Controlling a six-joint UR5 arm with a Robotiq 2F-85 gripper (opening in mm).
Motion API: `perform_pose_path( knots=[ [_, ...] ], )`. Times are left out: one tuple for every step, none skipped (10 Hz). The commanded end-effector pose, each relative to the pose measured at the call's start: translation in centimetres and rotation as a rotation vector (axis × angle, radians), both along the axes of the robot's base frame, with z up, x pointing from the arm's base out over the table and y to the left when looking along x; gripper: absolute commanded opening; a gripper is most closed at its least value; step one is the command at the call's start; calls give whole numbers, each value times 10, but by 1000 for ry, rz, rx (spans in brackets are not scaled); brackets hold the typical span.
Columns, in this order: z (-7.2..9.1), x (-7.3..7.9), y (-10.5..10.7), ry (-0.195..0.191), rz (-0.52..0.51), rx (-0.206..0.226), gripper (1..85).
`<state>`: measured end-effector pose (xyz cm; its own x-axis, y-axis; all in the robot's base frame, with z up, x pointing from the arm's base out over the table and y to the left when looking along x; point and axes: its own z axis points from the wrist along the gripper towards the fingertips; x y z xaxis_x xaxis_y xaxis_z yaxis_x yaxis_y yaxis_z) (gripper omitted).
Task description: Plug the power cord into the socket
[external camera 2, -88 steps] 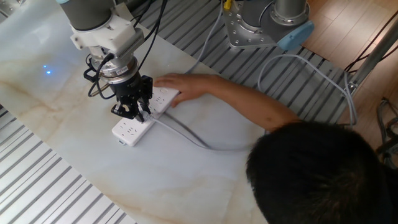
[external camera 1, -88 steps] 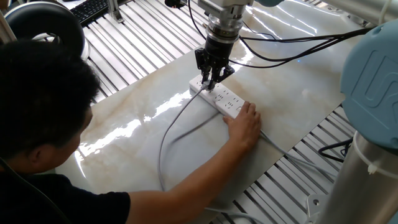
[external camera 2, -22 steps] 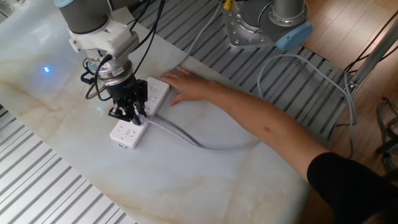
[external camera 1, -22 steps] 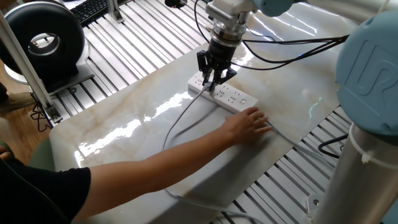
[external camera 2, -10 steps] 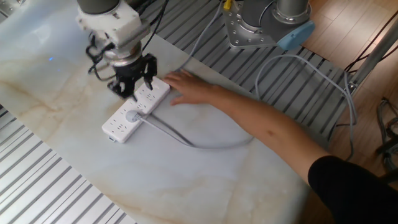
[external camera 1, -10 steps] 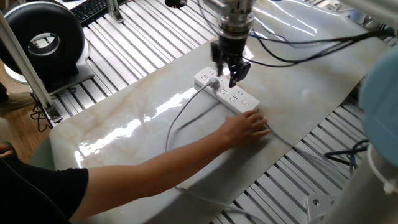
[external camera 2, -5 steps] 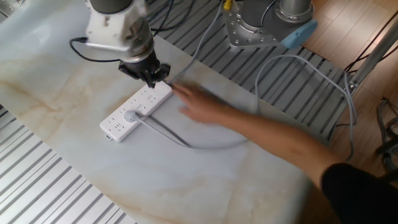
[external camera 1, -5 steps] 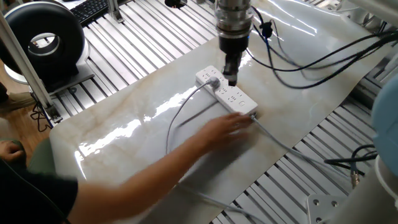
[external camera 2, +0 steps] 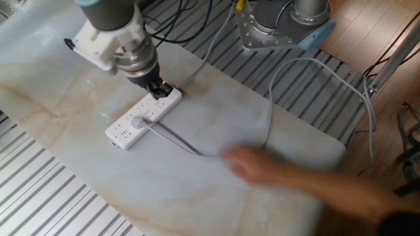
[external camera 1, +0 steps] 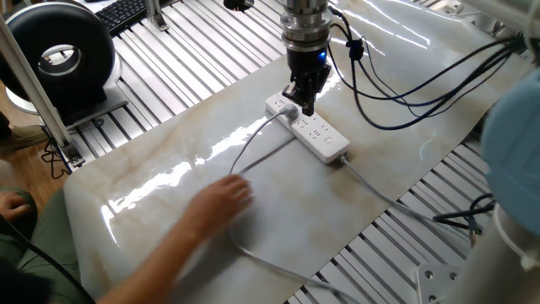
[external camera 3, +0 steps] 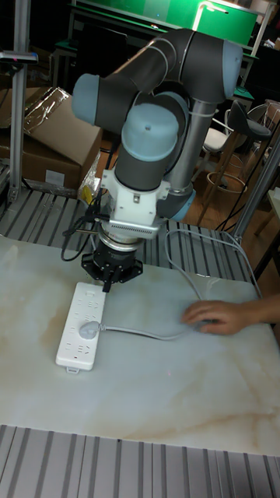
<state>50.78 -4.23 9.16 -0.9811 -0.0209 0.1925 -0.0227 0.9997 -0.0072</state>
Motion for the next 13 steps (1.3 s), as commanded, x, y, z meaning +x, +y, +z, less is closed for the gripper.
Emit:
perform_pose_path(
  knots=[
    [-11, 8, 10, 29, -94, 1, 10],
    [-12, 12, 17, 22, -103, 24, 10],
    [-14, 16, 17, 11, -97, 28, 10],
    [-15, 21, 23, -3, -102, 53, 10],
    [-18, 25, 22, -6, -99, 54, 10],
    [-21, 27, 21, -7, -95, 56, 10],
    [-23, 28, 21, -11, -93, 67, 10],
    [-25, 30, 22, -16, -90, 79, 10],
    [-25, 31, 23, -17, -89, 82, 10],
    [-26, 31, 22, -17, -84, 82, 10],
    [-26, 31, 23, -19, -80, 84, 10],
    [-26, 32, 23, -21, -73, 85, 10],
    [-26, 33, 23, -24, -70, 86, 10]
  ],
)
